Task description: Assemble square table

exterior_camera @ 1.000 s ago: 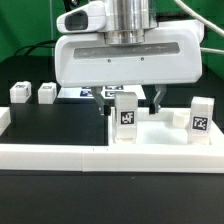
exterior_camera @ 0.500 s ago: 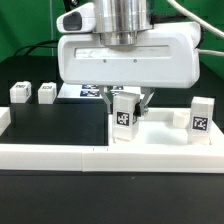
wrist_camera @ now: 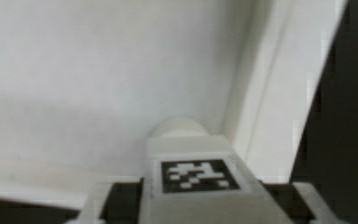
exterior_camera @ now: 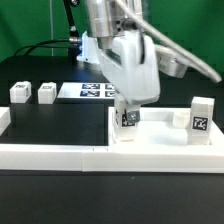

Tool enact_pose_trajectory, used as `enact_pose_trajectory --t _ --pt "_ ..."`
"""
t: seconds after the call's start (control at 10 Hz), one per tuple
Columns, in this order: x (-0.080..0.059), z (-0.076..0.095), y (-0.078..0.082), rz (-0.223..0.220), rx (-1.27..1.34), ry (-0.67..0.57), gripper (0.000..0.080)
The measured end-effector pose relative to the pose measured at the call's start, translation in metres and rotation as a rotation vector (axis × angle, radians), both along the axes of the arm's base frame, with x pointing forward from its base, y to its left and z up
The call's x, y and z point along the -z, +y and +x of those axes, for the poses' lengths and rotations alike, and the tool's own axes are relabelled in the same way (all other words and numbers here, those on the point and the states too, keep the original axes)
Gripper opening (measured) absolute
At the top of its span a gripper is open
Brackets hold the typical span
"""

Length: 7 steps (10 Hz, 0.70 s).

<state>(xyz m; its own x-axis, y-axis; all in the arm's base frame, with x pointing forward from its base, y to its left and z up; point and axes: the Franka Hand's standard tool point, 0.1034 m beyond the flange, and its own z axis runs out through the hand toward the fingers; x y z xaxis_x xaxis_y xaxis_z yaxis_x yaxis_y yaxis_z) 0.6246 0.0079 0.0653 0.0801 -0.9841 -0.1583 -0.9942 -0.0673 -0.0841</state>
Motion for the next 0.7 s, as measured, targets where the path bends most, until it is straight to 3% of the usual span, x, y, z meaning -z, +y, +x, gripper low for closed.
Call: enact_pose_trajectory --t 0.3,0.5,0.6,0.7 --pt "0.0013 0.0 0.0026 0.008 0.151 0.012 0.0291" --pt "0.0015 0.0001 0.0028 0.002 0.089 0.001 0.03" --pt "0.0017 0.0036 0.0023 -0.029 -0.034 -0.062 0.05" --pt "0.0021 0.0037 -0.0005 -0.069 -0.258 -0.123 0.05"
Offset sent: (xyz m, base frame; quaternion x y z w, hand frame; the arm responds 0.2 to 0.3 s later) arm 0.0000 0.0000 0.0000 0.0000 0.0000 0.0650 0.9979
